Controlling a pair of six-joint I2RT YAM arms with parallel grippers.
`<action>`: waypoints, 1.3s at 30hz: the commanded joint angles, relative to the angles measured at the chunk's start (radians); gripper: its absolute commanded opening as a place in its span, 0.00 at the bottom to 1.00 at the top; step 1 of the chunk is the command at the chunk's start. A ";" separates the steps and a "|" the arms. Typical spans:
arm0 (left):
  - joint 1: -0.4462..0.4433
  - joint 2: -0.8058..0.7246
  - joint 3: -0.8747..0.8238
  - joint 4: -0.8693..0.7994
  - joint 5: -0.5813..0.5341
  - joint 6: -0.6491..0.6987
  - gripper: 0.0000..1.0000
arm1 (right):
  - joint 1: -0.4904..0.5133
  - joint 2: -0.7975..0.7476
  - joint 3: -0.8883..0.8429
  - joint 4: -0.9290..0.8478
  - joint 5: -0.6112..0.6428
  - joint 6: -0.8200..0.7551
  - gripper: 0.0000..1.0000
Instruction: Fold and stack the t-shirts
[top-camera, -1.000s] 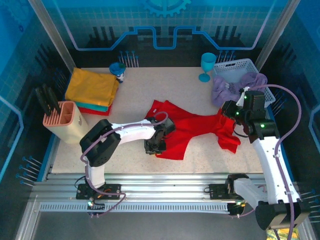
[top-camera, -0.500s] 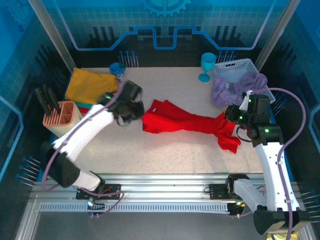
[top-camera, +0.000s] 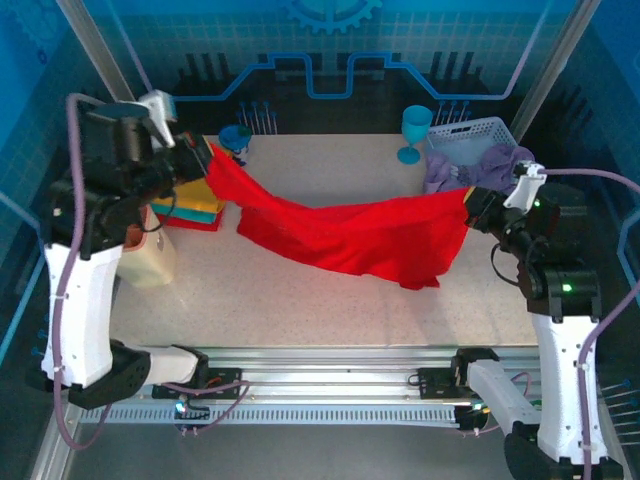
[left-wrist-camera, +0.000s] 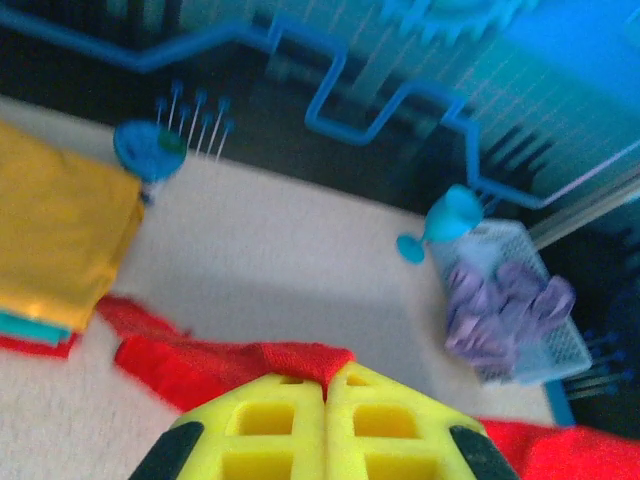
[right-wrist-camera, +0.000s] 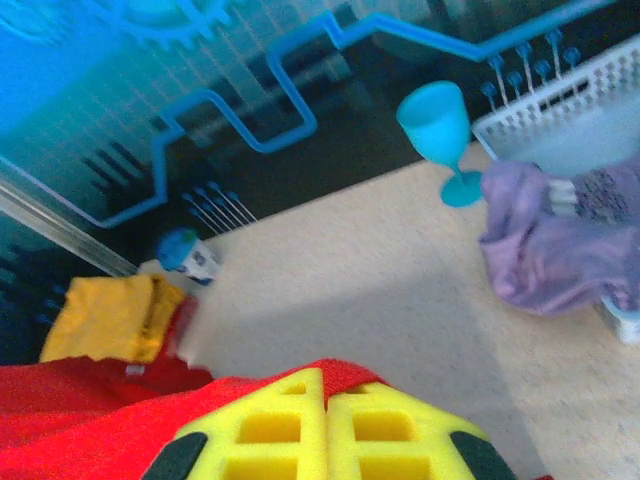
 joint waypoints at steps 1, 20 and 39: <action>0.040 0.105 0.152 -0.044 0.041 0.063 0.00 | -0.016 0.049 0.060 0.052 -0.043 0.042 0.00; 0.348 0.817 0.571 0.905 0.686 -0.495 0.00 | 0.085 0.625 0.344 0.911 -0.019 0.051 0.00; 0.234 0.081 -0.338 0.985 0.533 -0.030 0.00 | 0.059 0.252 -0.164 0.684 0.054 -0.013 0.00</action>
